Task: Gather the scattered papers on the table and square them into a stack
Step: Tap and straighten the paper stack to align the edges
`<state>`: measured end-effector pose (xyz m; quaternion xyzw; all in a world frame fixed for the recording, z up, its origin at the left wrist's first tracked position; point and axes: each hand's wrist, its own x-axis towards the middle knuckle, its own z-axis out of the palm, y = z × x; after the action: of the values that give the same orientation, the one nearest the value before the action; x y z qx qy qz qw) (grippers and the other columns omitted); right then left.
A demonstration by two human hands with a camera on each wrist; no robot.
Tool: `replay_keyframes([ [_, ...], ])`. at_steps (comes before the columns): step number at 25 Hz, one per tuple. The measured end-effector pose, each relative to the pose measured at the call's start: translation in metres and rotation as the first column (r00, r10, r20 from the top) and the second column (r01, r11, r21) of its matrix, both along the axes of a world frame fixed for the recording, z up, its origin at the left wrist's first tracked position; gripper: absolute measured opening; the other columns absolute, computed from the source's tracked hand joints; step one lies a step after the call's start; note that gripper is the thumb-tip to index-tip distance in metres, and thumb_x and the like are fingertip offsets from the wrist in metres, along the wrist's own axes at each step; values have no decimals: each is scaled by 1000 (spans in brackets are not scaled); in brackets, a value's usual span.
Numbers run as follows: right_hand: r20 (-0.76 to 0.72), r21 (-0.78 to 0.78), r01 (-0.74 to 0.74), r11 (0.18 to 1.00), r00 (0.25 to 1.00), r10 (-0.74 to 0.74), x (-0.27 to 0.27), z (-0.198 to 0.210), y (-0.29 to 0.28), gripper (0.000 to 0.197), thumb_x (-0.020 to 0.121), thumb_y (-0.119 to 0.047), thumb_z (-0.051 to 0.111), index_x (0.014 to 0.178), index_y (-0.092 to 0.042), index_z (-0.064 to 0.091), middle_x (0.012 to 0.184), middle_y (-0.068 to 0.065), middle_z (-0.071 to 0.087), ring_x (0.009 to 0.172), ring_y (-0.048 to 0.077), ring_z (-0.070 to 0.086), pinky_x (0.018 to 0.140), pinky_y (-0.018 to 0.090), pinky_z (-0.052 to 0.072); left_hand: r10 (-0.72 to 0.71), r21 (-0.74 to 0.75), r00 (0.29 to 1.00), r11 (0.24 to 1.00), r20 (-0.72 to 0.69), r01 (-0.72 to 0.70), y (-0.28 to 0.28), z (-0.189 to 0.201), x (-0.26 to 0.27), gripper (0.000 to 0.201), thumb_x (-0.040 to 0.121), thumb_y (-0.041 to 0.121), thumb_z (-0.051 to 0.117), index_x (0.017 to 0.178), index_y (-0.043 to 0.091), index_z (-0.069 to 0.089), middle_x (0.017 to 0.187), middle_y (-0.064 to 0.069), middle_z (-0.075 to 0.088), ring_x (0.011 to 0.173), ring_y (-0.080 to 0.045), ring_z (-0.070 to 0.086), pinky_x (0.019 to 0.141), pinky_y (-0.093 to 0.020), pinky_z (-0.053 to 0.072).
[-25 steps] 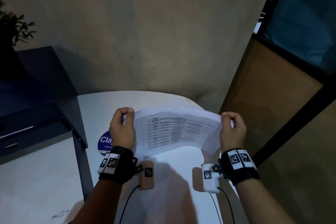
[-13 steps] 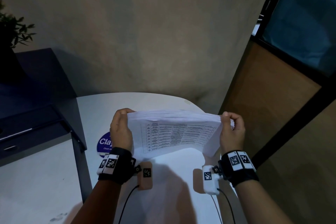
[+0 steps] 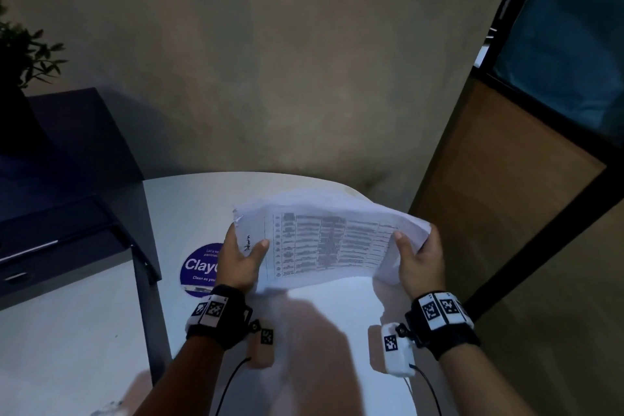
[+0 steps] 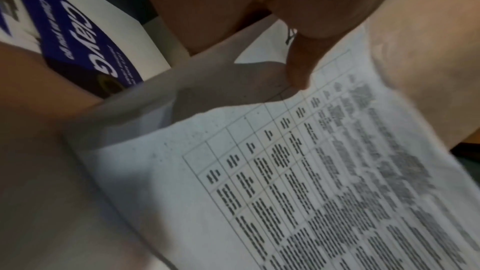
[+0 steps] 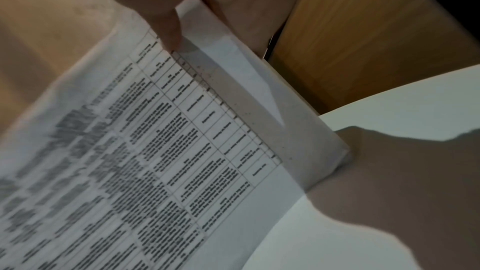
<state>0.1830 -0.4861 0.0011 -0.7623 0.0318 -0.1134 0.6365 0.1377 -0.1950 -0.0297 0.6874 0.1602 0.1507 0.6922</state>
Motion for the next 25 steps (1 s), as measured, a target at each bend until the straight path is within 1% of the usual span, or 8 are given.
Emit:
replay_keyframes([
  [4,36,12,14,1000,999,-14,0,1,5,30,95,-22,62,118,-30,45,114,-2,60,105,14,58,83,29,49,103,56,990,993,92,-108,-6,15,-8,45,87,2,68,123,25,54,113,4,67,104,-16,67,79,-41,60],
  [8,-58,-54,-79,995,995,75,-8,-13,6,49,91,-5,65,128,-24,39,116,0,56,107,17,54,90,33,44,151,21,988,988,5,-152,3,12,-22,63,76,-18,57,121,24,47,105,-1,62,99,-25,63,71,-41,58],
  [11,-95,-55,-80,995,993,75,-1,-17,11,58,93,-7,63,142,-15,35,122,1,53,114,17,49,95,30,40,173,-9,985,985,20,-172,6,13,-13,61,74,-22,48,123,15,51,100,-6,64,91,-25,65,66,-39,57],
  [13,-63,-43,-67,997,996,64,4,-16,16,53,94,-9,61,142,-14,39,122,2,55,115,18,51,98,32,41,207,7,978,978,30,-207,5,17,-5,55,76,-22,46,122,7,56,94,-8,65,85,-28,65,60,-34,57],
  [16,-23,11,-48,999,999,48,7,-16,13,47,94,-7,61,136,-18,44,120,2,59,113,19,54,96,33,43,244,43,966,968,86,-249,5,23,-2,51,75,-25,45,113,4,60,84,-4,65,73,-18,65,53,-23,53],
  [19,-27,36,-41,999,999,42,4,-22,4,57,85,-10,70,132,-25,42,118,2,59,112,20,56,96,36,44,273,-46,962,961,-29,-274,2,21,-2,49,75,-21,48,108,15,57,88,0,63,80,-19,62,62,-30,53],
  [21,-30,21,-39,999,999,40,1,-25,2,61,75,-17,68,130,-26,42,114,-2,61,108,18,58,93,36,46,288,-34,948,955,-136,-295,-3,19,-2,41,77,-19,52,104,12,53,80,0,58,73,-19,57,55,-26,44],
  [25,-69,41,-28,999,997,31,2,-28,5,72,73,-18,69,139,-16,41,124,11,60,115,26,57,101,43,46,315,-73,929,940,-196,-334,-9,11,1,45,78,-20,52,110,11,53,78,1,56,73,-20,56,56,-24,40],
])
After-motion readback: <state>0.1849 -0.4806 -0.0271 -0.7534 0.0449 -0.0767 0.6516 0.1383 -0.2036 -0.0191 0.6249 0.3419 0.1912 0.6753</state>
